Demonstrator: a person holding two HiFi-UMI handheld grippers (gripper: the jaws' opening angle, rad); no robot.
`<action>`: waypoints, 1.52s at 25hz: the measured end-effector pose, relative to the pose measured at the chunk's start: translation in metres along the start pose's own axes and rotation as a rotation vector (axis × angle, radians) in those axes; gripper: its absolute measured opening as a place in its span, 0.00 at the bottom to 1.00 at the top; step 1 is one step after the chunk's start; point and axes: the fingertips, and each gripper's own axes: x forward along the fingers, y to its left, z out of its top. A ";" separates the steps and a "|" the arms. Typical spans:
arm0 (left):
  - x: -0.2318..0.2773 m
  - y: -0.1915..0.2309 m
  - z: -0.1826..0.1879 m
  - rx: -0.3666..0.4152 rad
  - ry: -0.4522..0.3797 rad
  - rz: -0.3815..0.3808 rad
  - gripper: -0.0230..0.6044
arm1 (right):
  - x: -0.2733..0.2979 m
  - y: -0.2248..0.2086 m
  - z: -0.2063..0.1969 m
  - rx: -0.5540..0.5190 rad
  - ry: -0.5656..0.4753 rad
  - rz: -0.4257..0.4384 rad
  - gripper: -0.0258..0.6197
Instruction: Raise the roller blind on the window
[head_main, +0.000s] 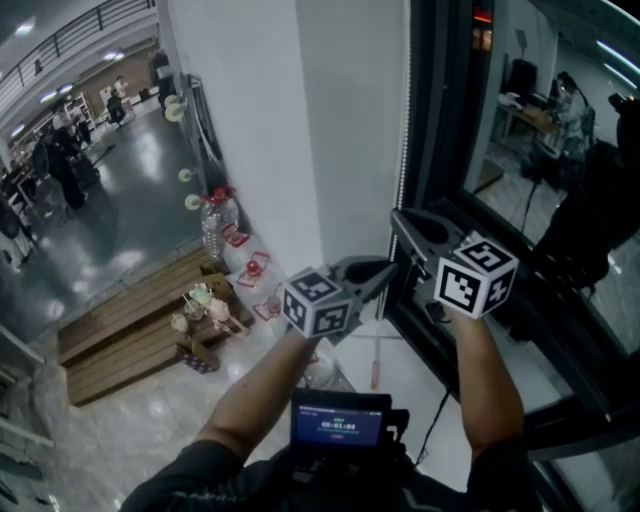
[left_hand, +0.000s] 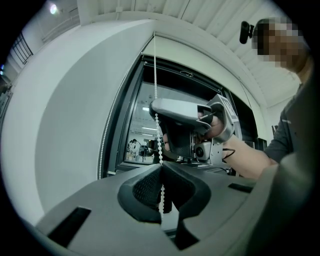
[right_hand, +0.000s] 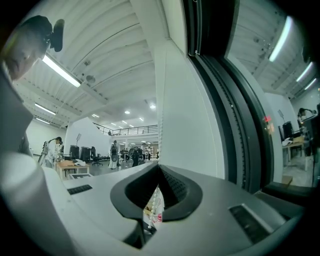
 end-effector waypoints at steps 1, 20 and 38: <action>0.000 0.001 -0.001 -0.003 0.001 0.002 0.05 | 0.000 -0.001 -0.001 0.004 0.000 -0.003 0.04; 0.005 -0.002 -0.072 -0.085 0.091 0.014 0.05 | -0.011 -0.010 -0.072 0.088 0.072 -0.033 0.04; -0.025 0.021 0.053 -0.025 -0.079 0.038 0.17 | -0.010 -0.003 -0.072 0.089 0.051 -0.027 0.04</action>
